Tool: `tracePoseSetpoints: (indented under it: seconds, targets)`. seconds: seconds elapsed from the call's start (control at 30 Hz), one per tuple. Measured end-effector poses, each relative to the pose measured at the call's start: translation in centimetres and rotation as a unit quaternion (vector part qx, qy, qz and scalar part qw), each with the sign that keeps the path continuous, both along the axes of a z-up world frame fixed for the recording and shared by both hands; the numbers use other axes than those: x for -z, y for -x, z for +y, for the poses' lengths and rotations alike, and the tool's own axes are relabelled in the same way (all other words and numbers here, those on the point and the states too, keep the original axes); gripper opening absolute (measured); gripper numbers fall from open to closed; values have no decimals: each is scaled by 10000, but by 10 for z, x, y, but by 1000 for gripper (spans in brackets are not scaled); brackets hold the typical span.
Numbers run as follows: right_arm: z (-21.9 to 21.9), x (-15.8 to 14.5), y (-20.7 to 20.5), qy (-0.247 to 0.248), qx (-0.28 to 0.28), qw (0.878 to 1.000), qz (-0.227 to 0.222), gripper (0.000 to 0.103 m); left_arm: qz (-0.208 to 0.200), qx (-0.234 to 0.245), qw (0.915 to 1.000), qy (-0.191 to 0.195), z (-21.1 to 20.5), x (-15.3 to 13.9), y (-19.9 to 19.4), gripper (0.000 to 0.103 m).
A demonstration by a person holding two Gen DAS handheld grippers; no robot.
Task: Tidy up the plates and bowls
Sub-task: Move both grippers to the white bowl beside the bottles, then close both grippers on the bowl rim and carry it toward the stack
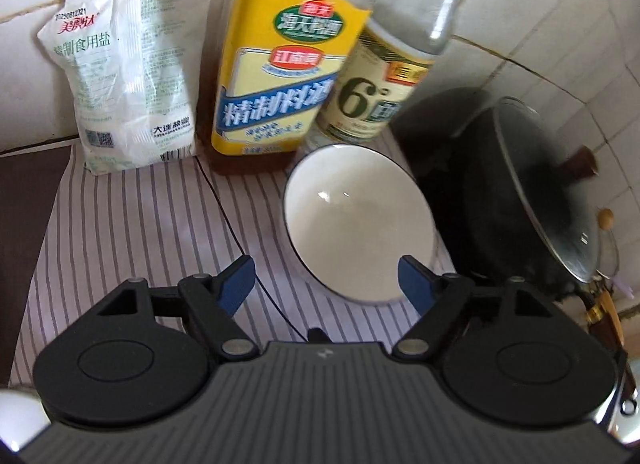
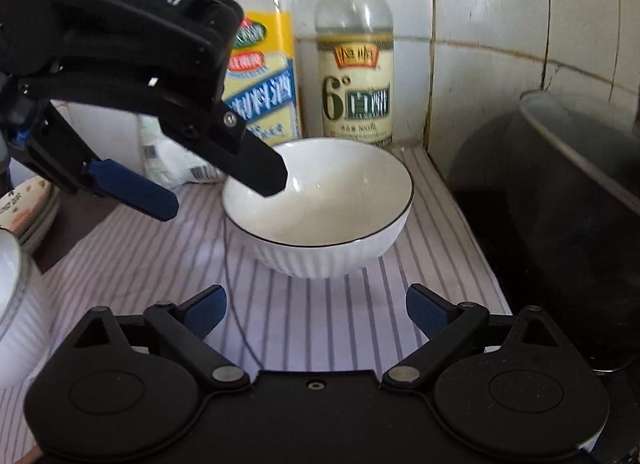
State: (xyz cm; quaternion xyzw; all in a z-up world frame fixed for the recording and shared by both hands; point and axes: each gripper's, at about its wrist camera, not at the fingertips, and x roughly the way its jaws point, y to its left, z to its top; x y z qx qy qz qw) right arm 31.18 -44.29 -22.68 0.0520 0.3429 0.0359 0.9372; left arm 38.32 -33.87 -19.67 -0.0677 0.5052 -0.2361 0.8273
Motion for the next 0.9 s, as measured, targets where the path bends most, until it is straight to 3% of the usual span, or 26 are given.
tracePoseSetpoints:
  seconds: [0.17, 0.27, 0.37, 0.4, 0.43, 0.47, 0.53, 0.9]
  targets:
    - [5, 4, -11, 65, -186, 9998, -48, 98, 69, -54, 9999, -51, -6, 12, -19, 77]
    - [7, 6, -20, 170, -240, 9996, -57, 98, 196, -101, 9998, -9, -7, 19, -26, 71]
    - [3, 6, -30, 39, -228, 9997, -4, 98, 246, -32, 9995, -177, -10, 24, -29, 47]
    - [0, 5, -32, -94, -172, 9998, -37, 98, 252, 16, 9994, -217, -12, 26, -29, 40]
    - [-4, 4, -33, -272, -103, 9995, -92, 98, 261, 56, 9993, -267, -13, 28, -29, 25]
    - [-9, 4, -34, -454, -49, 9989, -126, 98, 287, 89, 9991, -287, -13, 31, -29, 19]
    - [-11, 3, -37, -661, -87, 9977, -69, 97, 277, 66, 9993, -249, -11, 34, -28, 18]
    - [2, 0, -24, -447, -96, 9985, -299, 96, 115, 150, 9988, -446, -6, 21, -9, 16]
